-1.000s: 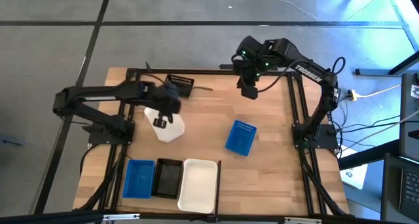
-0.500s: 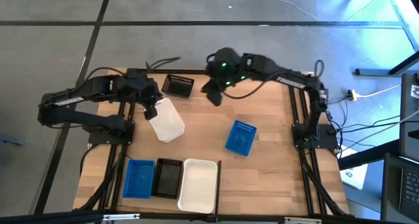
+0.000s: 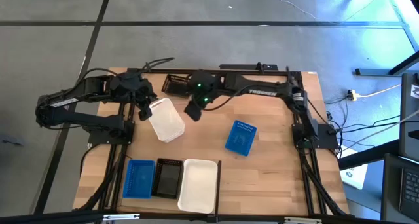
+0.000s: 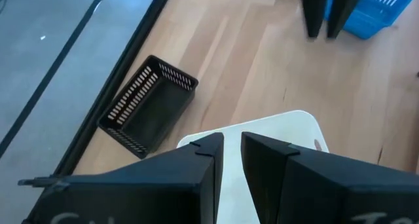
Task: Stack baskets on shelf by color
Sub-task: Stack the white bin on top of the white bins on the shelf
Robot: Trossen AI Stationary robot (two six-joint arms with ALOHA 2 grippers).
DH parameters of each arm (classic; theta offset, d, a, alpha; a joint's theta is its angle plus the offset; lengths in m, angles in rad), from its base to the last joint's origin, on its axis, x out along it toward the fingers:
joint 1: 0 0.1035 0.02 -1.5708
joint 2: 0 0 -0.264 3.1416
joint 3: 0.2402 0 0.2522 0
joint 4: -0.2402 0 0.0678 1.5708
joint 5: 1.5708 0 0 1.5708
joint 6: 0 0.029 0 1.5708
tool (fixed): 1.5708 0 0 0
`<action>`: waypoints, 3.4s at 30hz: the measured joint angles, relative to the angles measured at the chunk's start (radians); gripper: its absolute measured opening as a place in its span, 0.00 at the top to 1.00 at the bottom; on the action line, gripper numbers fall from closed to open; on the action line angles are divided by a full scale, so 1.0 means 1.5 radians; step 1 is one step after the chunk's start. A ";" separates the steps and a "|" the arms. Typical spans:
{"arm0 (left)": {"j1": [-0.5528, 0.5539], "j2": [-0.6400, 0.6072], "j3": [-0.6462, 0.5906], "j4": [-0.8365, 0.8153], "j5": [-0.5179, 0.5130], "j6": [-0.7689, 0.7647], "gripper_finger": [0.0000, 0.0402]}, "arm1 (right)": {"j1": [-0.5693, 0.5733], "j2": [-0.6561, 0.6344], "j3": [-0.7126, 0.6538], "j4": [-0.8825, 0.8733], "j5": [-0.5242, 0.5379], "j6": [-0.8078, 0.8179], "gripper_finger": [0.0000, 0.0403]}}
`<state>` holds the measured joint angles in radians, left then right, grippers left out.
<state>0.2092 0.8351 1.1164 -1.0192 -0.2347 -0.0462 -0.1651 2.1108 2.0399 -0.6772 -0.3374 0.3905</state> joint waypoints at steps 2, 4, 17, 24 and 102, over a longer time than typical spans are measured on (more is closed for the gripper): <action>0.000 0.000 0.000 -0.001 0.000 0.000 0.88 | 0.000 0.019 0.000 0.028 0.003 0.031 0.85; 0.000 0.000 0.000 -0.001 0.000 0.000 0.88 | 0.000 0.037 0.000 0.047 0.017 0.082 0.85; 0.000 0.000 0.000 -0.001 0.000 0.002 0.88 | 0.000 0.111 0.000 0.062 0.095 0.107 0.85; 0.000 0.000 0.000 -0.001 0.000 0.002 0.88 | 0.001 0.134 0.000 0.087 0.074 0.118 0.85; 0.000 0.001 0.000 0.001 0.000 0.000 0.88 | 0.003 0.208 0.002 0.170 0.044 0.119 0.85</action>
<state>0.2089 0.8360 1.1160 -1.0176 -0.2345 -0.0458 -0.1604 2.4233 2.0430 -0.4226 -0.2709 0.5697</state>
